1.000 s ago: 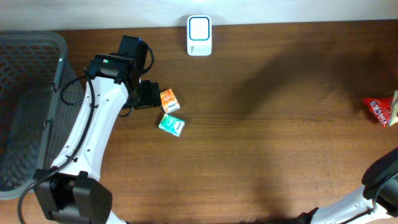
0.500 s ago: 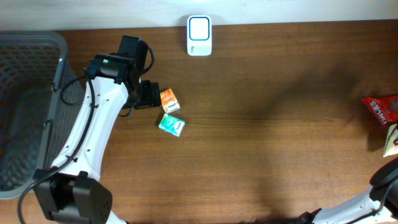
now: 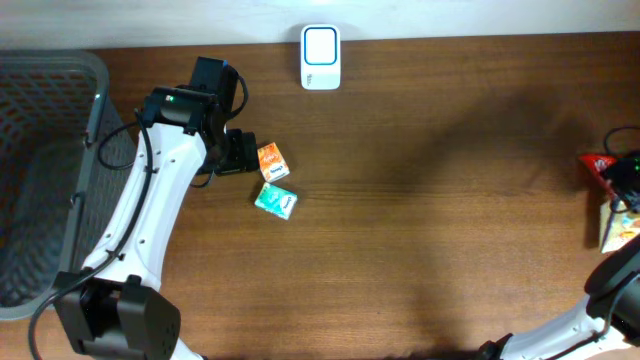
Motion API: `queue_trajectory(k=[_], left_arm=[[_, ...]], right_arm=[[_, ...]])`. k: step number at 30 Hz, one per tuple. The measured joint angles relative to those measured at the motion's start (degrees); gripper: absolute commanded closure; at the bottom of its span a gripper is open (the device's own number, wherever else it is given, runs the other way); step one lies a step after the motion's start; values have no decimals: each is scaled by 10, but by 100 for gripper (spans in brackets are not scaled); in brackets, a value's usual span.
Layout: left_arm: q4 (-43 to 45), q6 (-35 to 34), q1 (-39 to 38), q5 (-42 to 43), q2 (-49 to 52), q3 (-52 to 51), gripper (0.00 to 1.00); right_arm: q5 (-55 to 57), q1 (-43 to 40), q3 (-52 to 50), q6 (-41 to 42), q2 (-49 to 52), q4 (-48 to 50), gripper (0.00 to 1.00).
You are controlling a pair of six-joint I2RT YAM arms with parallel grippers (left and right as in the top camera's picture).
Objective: Scan the item barcode
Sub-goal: 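Carry the yellow bag to the right edge and release it, then move the right gripper to the green Kleenex tissue pack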
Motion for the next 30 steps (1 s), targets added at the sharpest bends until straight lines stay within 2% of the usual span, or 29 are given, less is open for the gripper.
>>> queue_trajectory(k=[4, 6, 9, 12, 13, 16, 17, 18, 20, 23, 25, 28, 30], left_arm=[[0, 0, 0, 0, 0, 0, 1], [0, 0, 0, 0, 0, 0, 1], [0, 0, 0, 0, 0, 0, 1], [0, 0, 0, 0, 0, 0, 1], [0, 0, 0, 0, 0, 0, 1], [0, 0, 0, 0, 0, 0, 1], [-1, 0, 0, 0, 0, 0, 1], [0, 0, 0, 0, 0, 0, 1], [0, 0, 0, 0, 0, 0, 1], [0, 0, 0, 0, 0, 0, 1], [0, 0, 0, 0, 0, 0, 1], [0, 0, 0, 0, 0, 0, 1], [0, 0, 0, 0, 0, 0, 1]], right_arm=[[-26, 65, 105, -6, -1, -68, 45], [-54, 113, 144, -13, -2, -76, 40], [-78, 198, 154, -17, -3, -84, 31], [-130, 268, 154, -21, -3, -124, 29], [-155, 300, 154, -22, -3, -134, 23], [-196, 411, 148, -32, -3, -132, 18], [-200, 439, 143, -44, -3, -131, 6], [-202, 482, 137, -63, 0, -129, 5], [-205, 537, 135, -76, 15, -126, 7], [-220, 604, 132, -88, 61, -104, 24], [-241, 635, 129, -89, 97, -84, 27], [-280, 669, 127, -88, 135, -48, 36], [-312, 690, 126, -89, 148, -27, 37]])
